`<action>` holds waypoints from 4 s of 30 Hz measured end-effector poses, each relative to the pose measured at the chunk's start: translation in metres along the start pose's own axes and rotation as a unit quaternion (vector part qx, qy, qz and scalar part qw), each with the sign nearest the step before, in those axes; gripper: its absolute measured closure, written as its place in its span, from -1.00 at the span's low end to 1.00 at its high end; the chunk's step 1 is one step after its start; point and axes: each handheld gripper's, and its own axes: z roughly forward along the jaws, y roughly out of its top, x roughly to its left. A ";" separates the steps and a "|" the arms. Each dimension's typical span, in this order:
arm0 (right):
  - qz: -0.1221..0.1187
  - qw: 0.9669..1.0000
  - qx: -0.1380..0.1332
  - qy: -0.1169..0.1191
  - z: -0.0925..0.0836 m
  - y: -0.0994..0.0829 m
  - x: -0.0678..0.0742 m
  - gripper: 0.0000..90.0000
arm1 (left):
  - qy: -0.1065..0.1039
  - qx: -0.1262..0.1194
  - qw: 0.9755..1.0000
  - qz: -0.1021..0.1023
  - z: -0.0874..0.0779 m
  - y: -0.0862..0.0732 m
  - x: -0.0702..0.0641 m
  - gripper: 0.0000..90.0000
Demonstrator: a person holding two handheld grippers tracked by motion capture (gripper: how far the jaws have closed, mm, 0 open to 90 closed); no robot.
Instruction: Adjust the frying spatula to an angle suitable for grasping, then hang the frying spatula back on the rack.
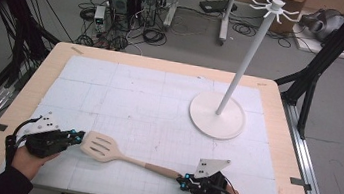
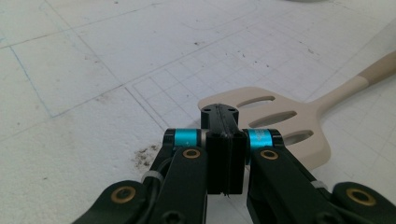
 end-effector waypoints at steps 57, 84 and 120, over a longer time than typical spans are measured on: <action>0.051 0.980 -0.014 -0.190 0.024 0.027 -0.053 0.91 | -0.058 0.046 0.997 0.019 -0.016 -0.007 -0.033 0.99; 0.176 0.912 -0.168 -0.330 -0.110 -0.030 -0.020 -0.58 | -0.001 -0.131 0.989 -0.075 -0.011 0.025 -0.013 -0.57; 0.157 0.908 -0.212 -0.326 -0.120 -0.037 -0.018 -0.58 | -0.028 -0.151 0.986 -0.059 -0.013 0.027 -0.011 -0.46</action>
